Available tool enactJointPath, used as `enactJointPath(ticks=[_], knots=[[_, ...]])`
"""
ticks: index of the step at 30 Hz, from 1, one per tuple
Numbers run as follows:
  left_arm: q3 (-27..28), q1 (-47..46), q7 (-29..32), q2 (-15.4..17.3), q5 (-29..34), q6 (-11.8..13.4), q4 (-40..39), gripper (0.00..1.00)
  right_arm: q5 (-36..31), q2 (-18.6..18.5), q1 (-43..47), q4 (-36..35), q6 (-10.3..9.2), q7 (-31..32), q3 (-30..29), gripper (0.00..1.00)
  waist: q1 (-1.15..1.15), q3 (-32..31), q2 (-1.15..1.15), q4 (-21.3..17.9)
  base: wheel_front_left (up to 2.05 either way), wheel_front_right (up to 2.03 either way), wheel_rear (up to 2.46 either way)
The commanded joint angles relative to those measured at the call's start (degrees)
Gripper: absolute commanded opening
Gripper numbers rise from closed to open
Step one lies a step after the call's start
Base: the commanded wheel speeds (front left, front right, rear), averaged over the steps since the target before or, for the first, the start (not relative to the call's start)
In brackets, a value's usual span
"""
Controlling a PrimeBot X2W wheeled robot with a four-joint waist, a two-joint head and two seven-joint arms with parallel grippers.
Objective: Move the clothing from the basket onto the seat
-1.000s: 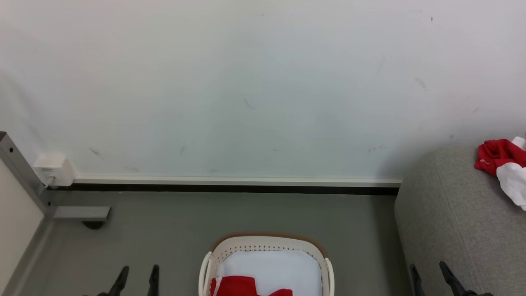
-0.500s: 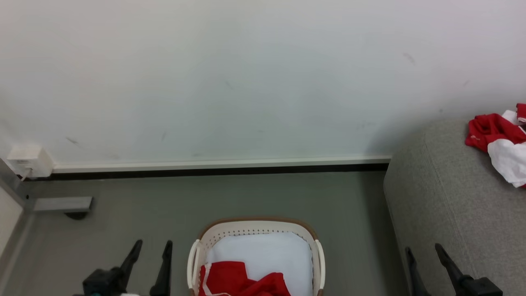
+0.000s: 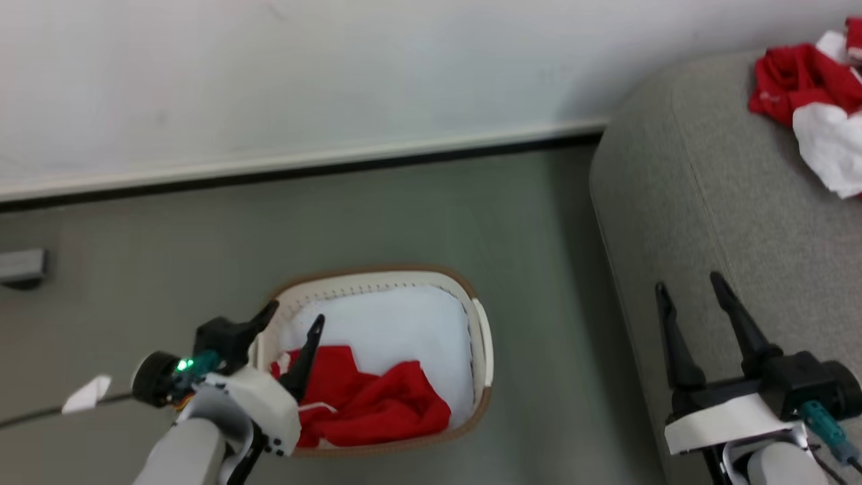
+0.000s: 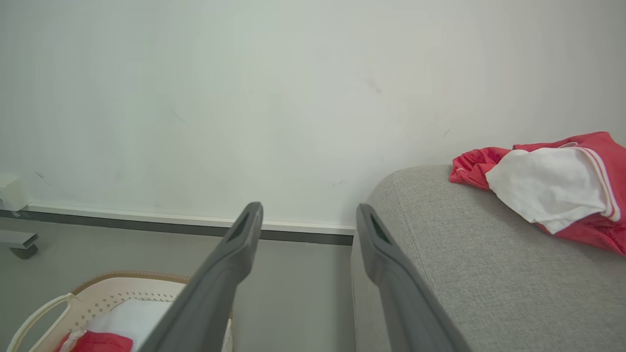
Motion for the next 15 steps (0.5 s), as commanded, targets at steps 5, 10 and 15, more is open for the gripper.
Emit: enactJointPath(ticks=[5, 10, 15], knots=[[-7.93, -6.45, 7.15, 2.57, -2.65, 0.11, 5.33, 1.0, -0.15, -0.06, -3.41, -1.97, -0.15, -0.01, -0.74, 1.0, -0.02, 9.45, 0.0, -4.04, 0.0, 0.0, 0.0], [-17.53, -11.15, 12.41, 4.6, -6.62, 0.11, 8.02, 1.0, -0.38, -0.07, -5.61, -3.44, -0.15, -0.01, -1.25, 1.0, -0.02, 13.39, 0.0, -4.64, 0.0, 0.0, 0.0], [-26.14, -14.86, 15.77, 6.4, -11.61, 0.11, 9.39, 1.0, -0.28, -0.07, -7.49, -4.8, -0.15, -0.01, -1.44, 1.0, -0.02, 17.37, 0.0, -5.01, 0.0, 0.0, 0.0]])
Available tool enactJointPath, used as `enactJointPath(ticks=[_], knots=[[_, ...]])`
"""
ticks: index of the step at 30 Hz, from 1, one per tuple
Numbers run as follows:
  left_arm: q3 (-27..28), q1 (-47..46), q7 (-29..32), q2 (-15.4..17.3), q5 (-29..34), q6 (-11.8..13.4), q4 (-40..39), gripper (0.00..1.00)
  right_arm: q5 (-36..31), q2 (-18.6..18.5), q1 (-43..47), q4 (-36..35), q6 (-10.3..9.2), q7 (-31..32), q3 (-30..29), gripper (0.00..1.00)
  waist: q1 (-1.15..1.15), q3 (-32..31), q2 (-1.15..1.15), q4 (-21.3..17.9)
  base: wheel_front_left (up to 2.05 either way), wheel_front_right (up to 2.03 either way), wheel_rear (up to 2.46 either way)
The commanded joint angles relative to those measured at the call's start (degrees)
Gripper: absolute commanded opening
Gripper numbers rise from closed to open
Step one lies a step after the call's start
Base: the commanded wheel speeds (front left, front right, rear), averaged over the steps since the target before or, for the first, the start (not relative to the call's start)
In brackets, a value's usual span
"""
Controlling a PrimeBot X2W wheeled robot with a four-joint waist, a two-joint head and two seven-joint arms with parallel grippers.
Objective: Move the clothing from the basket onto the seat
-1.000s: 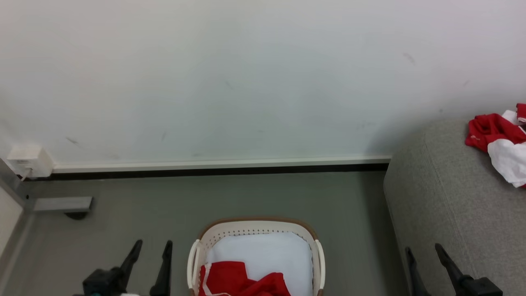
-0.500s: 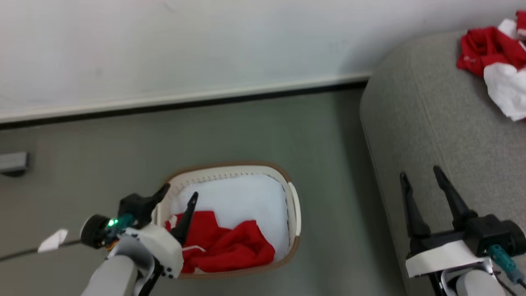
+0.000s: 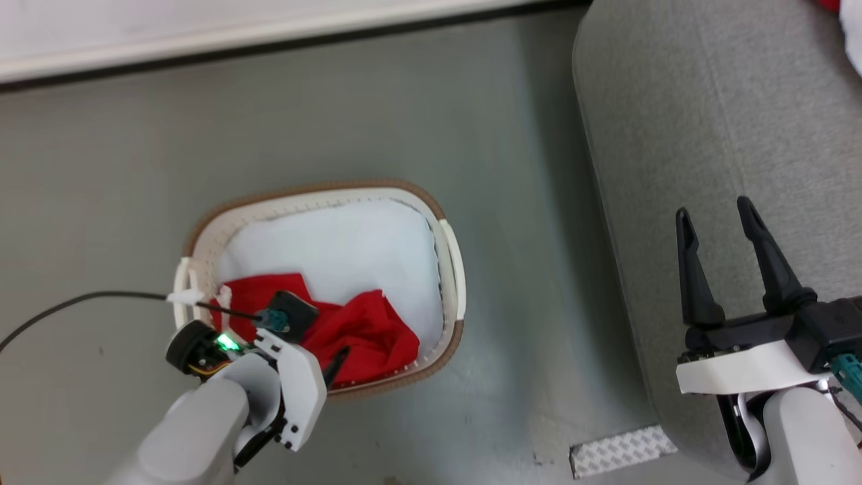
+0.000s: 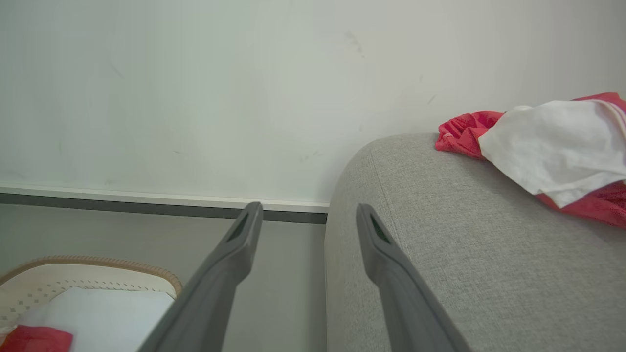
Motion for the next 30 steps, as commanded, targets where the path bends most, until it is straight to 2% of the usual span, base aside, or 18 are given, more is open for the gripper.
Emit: enactJointPath(ticks=[1, 6, 15, 30], knots=[[-1.76, -1.01, 0.65, 0.71, -1.89, 0.11, 0.2, 1.0, 0.08, -0.04, -1.04, -0.37, -0.15, -0.01, -0.07, 1.0, -0.02, 2.52, 0.0, -0.63, 0.0, 0.0, 0.0], [-8.13, -3.94, 1.79, 2.65, -7.32, 0.1, 0.25, 1.0, 0.21, -0.03, -2.14, -0.89, -0.15, -0.01, -0.03, 1.0, -0.02, 5.57, 0.0, -0.82, 0.0, 0.0, 0.0], [-16.42, -8.24, 2.78, 5.92, -14.97, 0.1, 1.2, 1.0, 0.79, -0.04, -3.07, -1.64, -0.15, -0.01, -0.34, 1.0, -0.02, 9.14, 0.0, -1.51, 0.0, 0.0, 0.0], [-25.32, -13.05, 2.52, 8.65, -23.52, 0.1, 1.19, 1.0, 2.09, -0.04, -3.91, -2.41, -0.15, -0.01, -0.96, 1.0, -0.02, 12.69, 0.0, -2.86, 0.0, 0.0, 0.0]])
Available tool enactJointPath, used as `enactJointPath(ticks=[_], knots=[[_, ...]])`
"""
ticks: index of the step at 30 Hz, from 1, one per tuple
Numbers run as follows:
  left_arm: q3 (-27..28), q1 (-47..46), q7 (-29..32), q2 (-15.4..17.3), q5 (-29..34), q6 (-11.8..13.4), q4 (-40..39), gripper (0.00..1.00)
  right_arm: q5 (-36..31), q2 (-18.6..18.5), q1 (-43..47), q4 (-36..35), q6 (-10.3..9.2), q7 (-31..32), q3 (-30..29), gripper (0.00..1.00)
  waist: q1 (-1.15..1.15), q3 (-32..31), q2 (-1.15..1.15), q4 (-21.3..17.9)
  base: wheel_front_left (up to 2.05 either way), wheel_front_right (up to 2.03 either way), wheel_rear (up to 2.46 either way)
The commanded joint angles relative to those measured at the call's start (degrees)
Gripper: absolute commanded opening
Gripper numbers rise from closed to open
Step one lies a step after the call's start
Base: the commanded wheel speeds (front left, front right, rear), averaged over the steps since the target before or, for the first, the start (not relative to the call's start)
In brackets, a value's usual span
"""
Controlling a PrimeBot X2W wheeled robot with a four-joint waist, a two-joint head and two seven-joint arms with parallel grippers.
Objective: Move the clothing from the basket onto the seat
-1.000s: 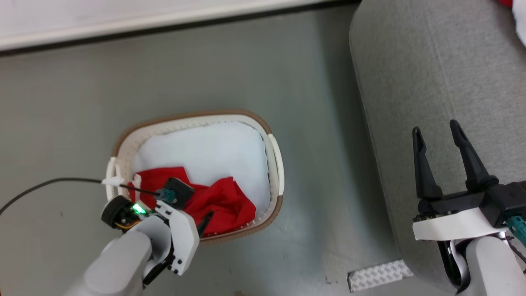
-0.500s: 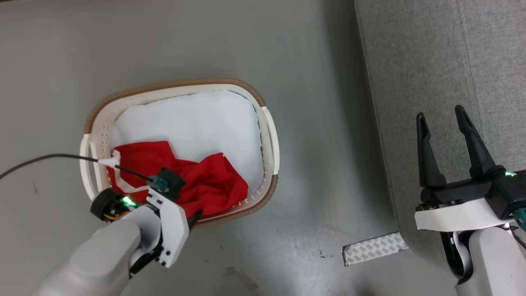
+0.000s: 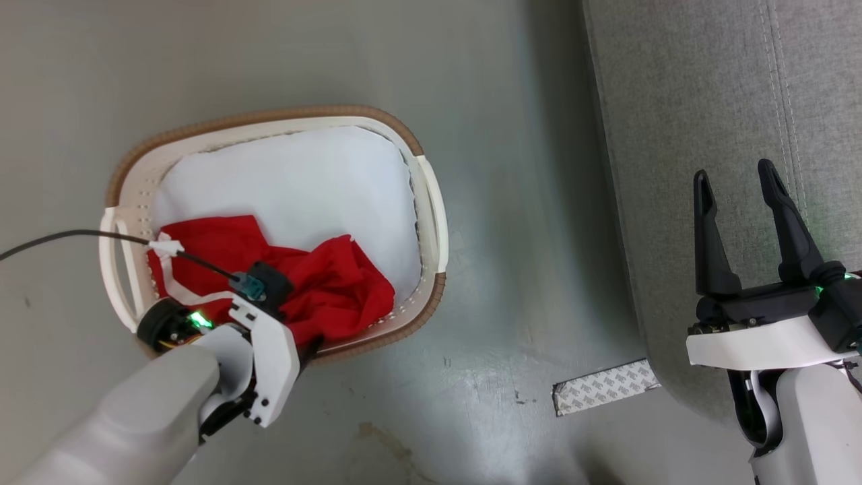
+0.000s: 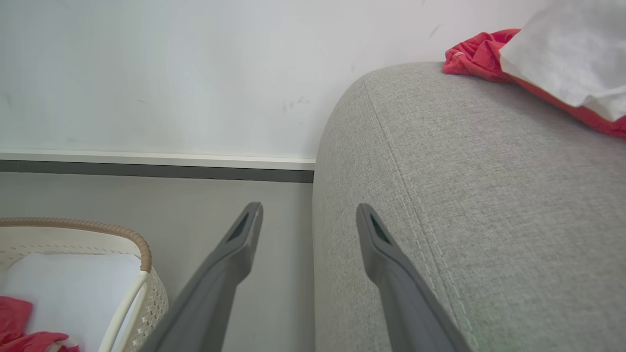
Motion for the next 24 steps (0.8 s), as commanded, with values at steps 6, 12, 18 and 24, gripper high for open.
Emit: enactJointPath(ticks=[6, 12, 18, 24], knots=[[-1.83, -1.82, -0.34, 1.18, -1.41, 0.1, 0.29, 1.0, 0.64, -0.04, -1.19, -0.44, -0.15, -0.01, -0.38, 1.0, -0.01, 1.35, 0.0, -0.63, 0.0, 0.0, 0.0], [-2.97, -2.68, -0.6, 1.84, -2.46, 0.1, -0.22, 0.47, 1.24, -0.04, -1.39, -0.33, -0.15, -0.01, -0.5, 1.0, -0.01, 2.34, 0.0, -1.23, 0.0, 0.0, 0.0], [-3.5, -2.38, -3.55, 1.68, -2.92, 0.1, -0.11, 0.0, 2.14, -0.04, -1.96, 0.23, -0.15, -0.01, -1.18, 1.0, -0.01, 1.28, 0.0, -1.4, 0.0, 0.0, 0.0], [-2.91, 0.28, -9.43, 0.83, -6.7, 0.1, -0.43, 0.0, 2.1, -0.05, -0.22, 2.13, -0.15, -0.01, -1.04, 1.0, -0.01, -5.23, 0.0, -0.23, 0.0, 0.0, 0.0]])
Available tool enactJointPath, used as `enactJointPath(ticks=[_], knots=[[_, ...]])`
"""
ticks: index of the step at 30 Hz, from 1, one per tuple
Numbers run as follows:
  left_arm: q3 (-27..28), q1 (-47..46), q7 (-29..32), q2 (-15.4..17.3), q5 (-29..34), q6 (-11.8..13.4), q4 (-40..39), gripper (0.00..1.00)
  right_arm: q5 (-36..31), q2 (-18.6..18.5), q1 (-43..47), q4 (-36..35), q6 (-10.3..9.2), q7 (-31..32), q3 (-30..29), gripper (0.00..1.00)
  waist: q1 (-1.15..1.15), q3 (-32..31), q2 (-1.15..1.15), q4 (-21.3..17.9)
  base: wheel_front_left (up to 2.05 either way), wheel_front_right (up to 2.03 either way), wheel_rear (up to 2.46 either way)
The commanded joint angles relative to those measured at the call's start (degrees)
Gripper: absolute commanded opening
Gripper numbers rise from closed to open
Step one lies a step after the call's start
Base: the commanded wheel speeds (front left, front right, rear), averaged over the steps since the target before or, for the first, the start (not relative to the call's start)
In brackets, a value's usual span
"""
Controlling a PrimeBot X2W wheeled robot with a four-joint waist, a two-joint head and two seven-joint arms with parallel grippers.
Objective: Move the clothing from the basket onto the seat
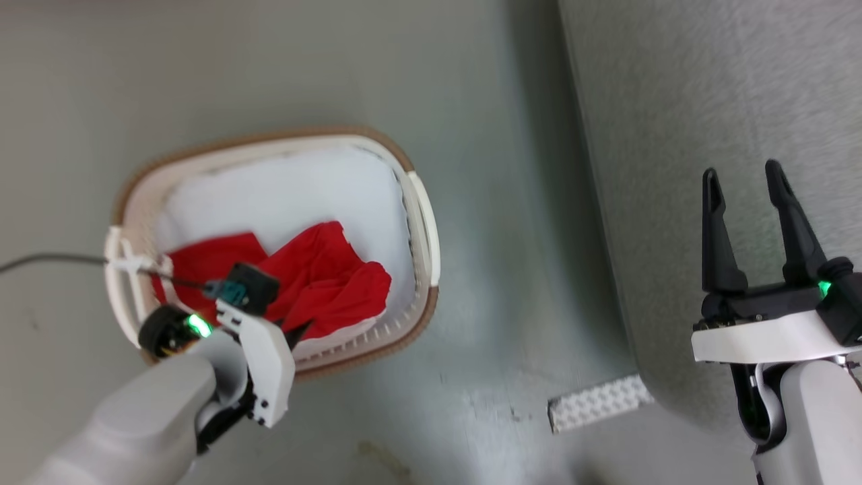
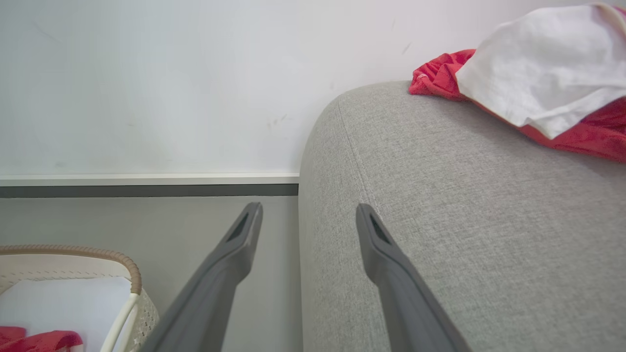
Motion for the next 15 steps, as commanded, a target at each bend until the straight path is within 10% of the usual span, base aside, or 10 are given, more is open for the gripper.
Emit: enactJointPath(ticks=[1, 15], knots=[[0.38, 1.19, -1.03, -0.19, -1.08, 0.09, -0.13, 0.0, 0.12, -0.08, 1.1, 0.35, -0.15, -0.01, -0.18, 1.0, 0.0, -4.11, 0.0, 0.88, 0.0, 0.0, 0.0], [4.17, 7.15, -12.62, -3.52, -2.62, 5.0, -5.97, 0.0, -4.98, -0.1, 9.46, 5.14, -0.15, -0.01, -2.43, 1.0, 0.0, -27.26, 0.0, 8.23, 0.0, 0.0, 0.0]])
